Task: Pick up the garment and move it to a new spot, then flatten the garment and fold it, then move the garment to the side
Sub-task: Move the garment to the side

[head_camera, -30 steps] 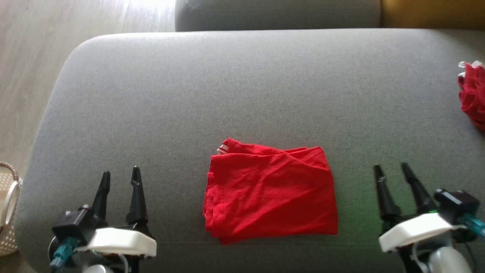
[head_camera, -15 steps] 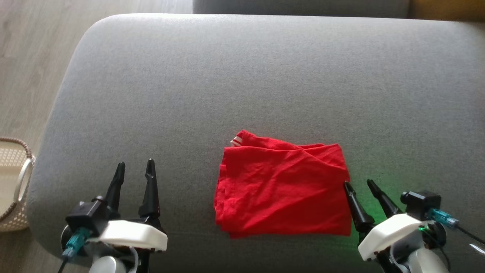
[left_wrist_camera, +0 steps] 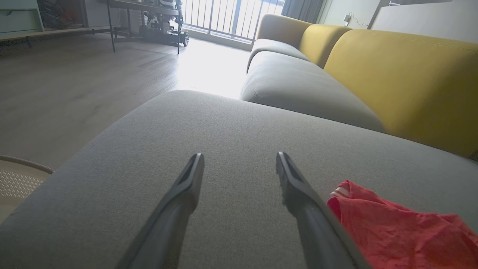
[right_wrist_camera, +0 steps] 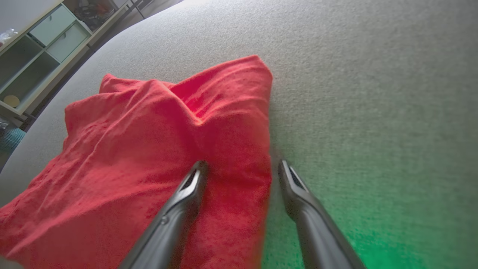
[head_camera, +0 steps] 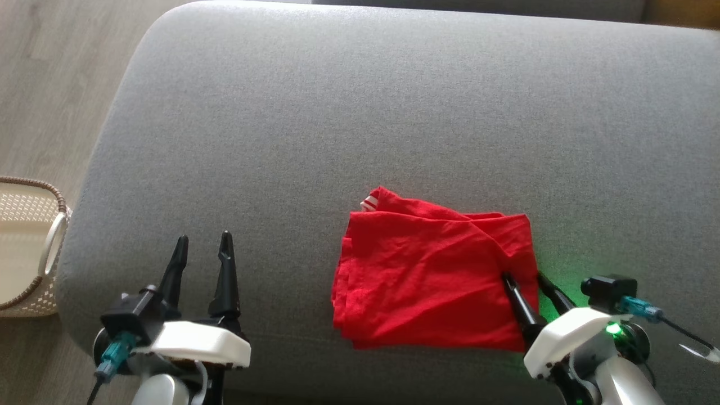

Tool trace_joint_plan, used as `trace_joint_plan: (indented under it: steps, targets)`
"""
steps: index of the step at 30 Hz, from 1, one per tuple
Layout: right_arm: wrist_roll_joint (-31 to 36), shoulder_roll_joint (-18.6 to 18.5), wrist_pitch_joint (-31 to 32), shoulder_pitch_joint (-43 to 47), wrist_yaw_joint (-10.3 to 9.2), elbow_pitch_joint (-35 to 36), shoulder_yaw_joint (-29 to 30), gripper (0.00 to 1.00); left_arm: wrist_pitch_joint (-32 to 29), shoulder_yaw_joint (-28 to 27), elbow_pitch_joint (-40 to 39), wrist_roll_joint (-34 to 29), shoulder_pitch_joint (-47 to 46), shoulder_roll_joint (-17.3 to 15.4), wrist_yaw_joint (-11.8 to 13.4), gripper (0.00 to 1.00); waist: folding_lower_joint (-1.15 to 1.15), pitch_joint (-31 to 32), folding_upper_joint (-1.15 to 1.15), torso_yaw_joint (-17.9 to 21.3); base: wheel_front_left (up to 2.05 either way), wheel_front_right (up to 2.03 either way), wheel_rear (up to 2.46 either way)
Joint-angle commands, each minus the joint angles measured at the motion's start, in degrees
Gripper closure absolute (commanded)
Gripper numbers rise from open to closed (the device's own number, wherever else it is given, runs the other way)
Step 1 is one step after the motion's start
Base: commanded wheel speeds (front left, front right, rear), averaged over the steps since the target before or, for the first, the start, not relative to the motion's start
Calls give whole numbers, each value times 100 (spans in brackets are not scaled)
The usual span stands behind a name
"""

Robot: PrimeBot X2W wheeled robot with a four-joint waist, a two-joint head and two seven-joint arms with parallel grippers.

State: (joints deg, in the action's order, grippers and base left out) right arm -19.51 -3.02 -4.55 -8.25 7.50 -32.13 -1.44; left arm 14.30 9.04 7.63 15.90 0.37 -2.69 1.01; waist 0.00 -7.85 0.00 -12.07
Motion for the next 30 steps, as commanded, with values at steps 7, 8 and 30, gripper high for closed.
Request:
trace_joint_plan:
  steps: [7,8,30]
  targets:
    - [271,13,-208,-368,-1,-132,-222,100,70,-151,-115,16,-277,-19,-12,0,0,38,0,57,0,0,0]
    - [316,13,-232,-395,-1,-149,-228,100,70,-159,-112,1,-272,-19,-20,0,0,47,0,86,0,0,0]
    - [274,-1339,173,-2780,-1,-110,-1526,100,70,-270,-465,-893,-1105,-121,-539,0,0,-1150,0,2095,0,0,0]
